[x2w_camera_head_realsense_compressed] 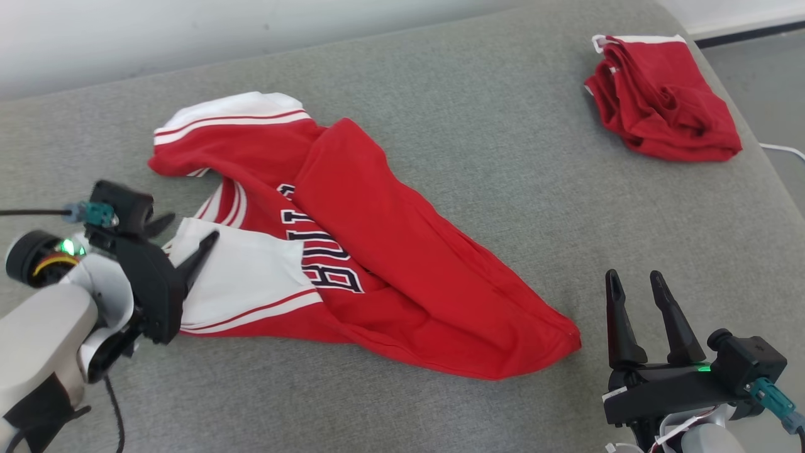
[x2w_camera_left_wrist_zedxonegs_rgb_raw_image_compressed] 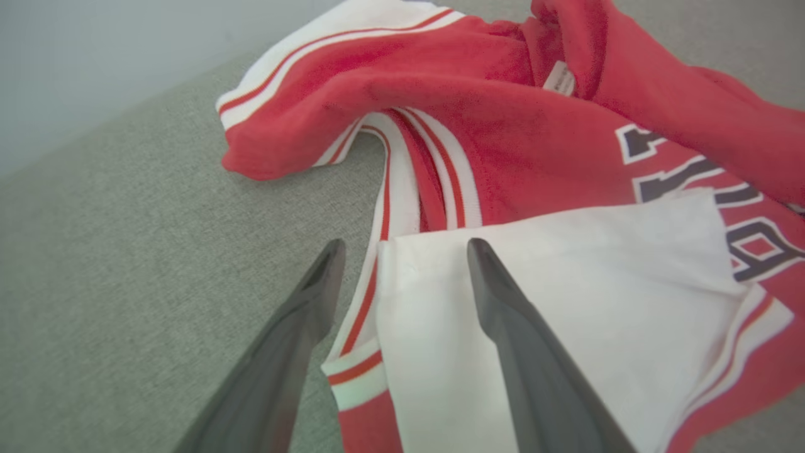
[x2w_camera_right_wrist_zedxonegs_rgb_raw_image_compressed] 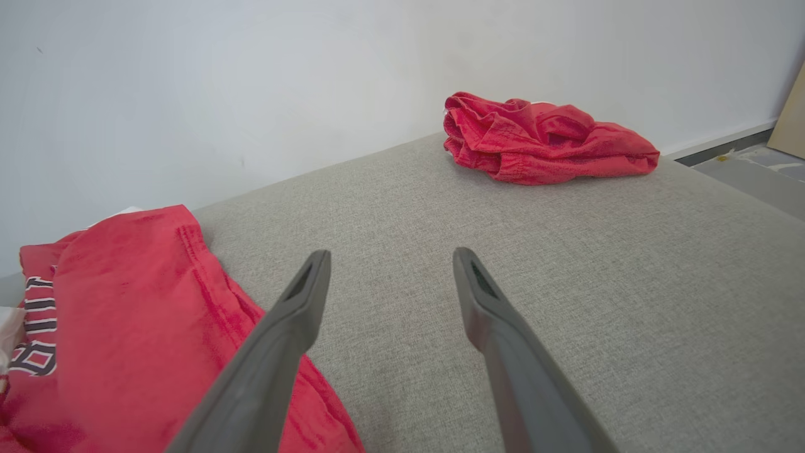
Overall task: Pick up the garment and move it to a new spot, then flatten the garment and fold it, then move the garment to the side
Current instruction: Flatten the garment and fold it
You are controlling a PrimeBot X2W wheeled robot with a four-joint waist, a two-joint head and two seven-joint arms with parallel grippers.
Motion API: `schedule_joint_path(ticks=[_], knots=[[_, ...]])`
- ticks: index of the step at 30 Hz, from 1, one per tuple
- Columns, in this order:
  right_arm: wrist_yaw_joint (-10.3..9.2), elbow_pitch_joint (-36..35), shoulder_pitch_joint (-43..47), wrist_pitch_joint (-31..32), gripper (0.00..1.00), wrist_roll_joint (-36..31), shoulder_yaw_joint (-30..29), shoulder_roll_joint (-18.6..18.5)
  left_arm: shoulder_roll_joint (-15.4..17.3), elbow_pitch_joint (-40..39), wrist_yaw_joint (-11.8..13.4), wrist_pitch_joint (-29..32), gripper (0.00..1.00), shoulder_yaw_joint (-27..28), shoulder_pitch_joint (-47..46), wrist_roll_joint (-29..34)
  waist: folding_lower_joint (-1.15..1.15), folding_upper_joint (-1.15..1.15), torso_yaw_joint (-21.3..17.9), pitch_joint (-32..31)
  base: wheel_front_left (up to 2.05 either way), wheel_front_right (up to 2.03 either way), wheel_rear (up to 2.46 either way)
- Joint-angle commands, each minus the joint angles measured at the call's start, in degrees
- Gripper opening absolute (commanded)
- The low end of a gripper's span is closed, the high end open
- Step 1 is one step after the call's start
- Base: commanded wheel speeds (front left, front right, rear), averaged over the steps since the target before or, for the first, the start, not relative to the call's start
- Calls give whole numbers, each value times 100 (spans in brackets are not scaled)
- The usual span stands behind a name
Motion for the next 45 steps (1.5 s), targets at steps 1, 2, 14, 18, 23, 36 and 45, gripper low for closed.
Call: schedule_joint_path(ticks=[1, 2, 14, 18, 23, 36, 45], knots=[[-15, 3, -11, -1, 100, 45, -9, 0, 48, 15, 10, 56, 100, -59, 99, -7, 1, 0, -82, 48, 0, 0, 0], [-15, 3, -18, -1, 100, 54, -10, 1, 64, 57, 10, 127, 100, -66, 120, -56, 1, 0, -102, 55, 0, 0, 0], [-15, -17, 159, -1, 100, -36, -124, -24, 15, -94, 21, -332, 0, -102, -95, 121, 1, 0, 125, -176, 0, 0, 0], [-15, -10, 303, 0, 100, -45, -166, -62, 80, -563, 70, -689, 0, -46, 170, 100, 1, 0, 356, -370, 0, 0, 0], [-15, -44, 480, -1, 100, -45, -265, -108, 378, -1671, 495, -1171, 0, -3, 897, 3, 1, 0, 752, -554, 0, 0, 0], [-15, -79, 671, -1, 100, -99, -490, -207, 566, -3524, 2002, -1782, 0, 114, 3202, -465, 1, 0, 1457, -742, 0, 0, 0], [-15, -34, 738, -1, 100, -108, -337, -281, 42, -3209, 2087, -1819, 100, 828, 3976, -76, 1, 0, 1546, -999, 0, 0, 0]])
